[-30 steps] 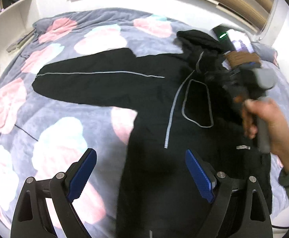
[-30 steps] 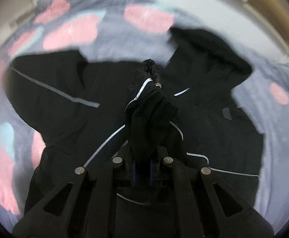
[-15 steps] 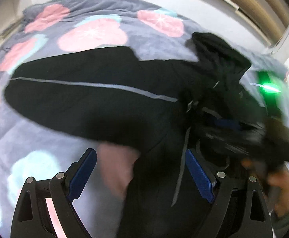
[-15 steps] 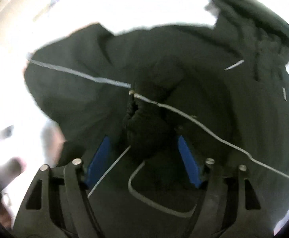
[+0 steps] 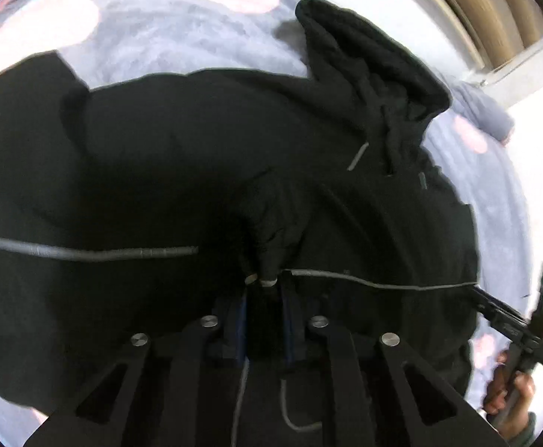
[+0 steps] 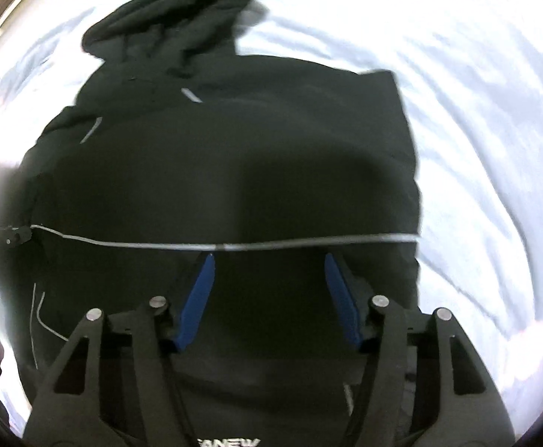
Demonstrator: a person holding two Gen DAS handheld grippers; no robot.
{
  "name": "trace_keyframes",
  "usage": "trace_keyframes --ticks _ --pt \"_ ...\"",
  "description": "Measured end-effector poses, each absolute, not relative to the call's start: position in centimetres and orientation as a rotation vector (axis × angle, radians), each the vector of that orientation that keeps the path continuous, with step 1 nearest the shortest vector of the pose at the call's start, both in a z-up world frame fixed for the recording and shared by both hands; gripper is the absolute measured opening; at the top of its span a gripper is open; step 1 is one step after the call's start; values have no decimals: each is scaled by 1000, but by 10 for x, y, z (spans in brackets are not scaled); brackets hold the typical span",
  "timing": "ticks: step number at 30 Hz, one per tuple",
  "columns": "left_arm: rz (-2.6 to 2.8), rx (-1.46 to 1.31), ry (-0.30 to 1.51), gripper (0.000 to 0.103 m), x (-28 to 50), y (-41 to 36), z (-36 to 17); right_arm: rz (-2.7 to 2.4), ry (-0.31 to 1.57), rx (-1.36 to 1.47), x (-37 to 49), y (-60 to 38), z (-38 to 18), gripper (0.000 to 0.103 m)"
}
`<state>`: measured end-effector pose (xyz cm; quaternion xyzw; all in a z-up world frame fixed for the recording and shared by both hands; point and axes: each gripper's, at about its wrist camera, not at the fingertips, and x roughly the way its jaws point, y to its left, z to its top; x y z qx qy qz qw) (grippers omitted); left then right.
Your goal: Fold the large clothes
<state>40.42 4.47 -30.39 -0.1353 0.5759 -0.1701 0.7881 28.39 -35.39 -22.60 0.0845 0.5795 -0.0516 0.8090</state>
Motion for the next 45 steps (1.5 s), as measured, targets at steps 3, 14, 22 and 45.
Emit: trace_keyframes --ticks 3,14,22,45 --pt "-427 -315 1134 15 397 51 -267 -107 1211 190 277 -354 -216 59" --pt "-328 -466 1274 22 378 103 -334 -129 1305 116 306 -331 -272 63" --pt "-175 -312 1157 28 352 111 -265 -111 1303 123 321 -334 -243 64" --pt "-293 -309 1145 54 343 64 -270 -234 1219 72 359 -374 -260 84"
